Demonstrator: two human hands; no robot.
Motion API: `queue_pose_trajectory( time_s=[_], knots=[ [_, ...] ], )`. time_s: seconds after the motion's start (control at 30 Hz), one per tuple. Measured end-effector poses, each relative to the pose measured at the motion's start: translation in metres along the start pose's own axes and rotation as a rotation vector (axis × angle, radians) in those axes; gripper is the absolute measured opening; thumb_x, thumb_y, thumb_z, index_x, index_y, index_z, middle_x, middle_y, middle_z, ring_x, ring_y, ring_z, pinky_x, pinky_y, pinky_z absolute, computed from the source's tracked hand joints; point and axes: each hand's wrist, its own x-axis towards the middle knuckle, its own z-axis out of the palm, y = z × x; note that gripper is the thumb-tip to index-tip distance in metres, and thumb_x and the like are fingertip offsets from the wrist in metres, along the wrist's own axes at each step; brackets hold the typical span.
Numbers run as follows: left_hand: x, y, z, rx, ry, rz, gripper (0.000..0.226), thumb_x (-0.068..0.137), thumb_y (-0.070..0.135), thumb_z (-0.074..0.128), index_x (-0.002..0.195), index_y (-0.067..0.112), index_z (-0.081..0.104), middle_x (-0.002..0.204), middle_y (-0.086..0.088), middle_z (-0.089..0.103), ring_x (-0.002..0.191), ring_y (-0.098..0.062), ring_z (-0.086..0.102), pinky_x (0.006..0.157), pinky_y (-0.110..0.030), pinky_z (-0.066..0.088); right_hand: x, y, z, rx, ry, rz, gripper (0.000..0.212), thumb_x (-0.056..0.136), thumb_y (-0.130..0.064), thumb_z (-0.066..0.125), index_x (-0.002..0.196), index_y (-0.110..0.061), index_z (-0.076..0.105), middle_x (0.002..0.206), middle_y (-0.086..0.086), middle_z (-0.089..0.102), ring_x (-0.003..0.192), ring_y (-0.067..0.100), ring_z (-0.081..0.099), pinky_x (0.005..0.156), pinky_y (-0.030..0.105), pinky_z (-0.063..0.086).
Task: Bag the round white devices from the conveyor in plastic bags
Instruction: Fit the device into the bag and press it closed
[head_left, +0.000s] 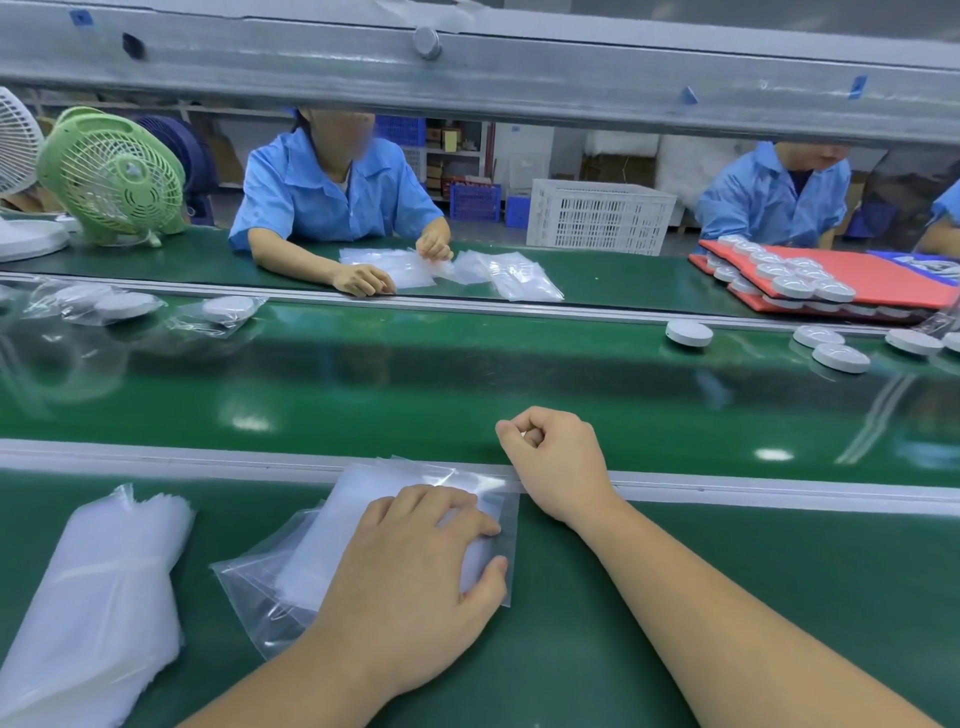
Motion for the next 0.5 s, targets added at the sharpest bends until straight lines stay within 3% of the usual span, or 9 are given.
queue_pose_trajectory(
  time_s=[0.5],
  knots=[
    [-0.0009,-0.0017,0.0010,-0.019,0.015,-0.002,0.053,0.086,0.069,0.022,0.127,0.051,0.050,0.136,0.033,0.037,0.132,0.005,0.025,0.111,-0.023,0.019,-0.0003,-0.0007,-0.0004,0.025,-0.001,0.012,0.031,0.094,-0.040,0.064,0.066,-0.027,0.062,0.048,-0.015,0.051,0.050,0.004,0.047,0.056,0.023,0.040]
  ],
)
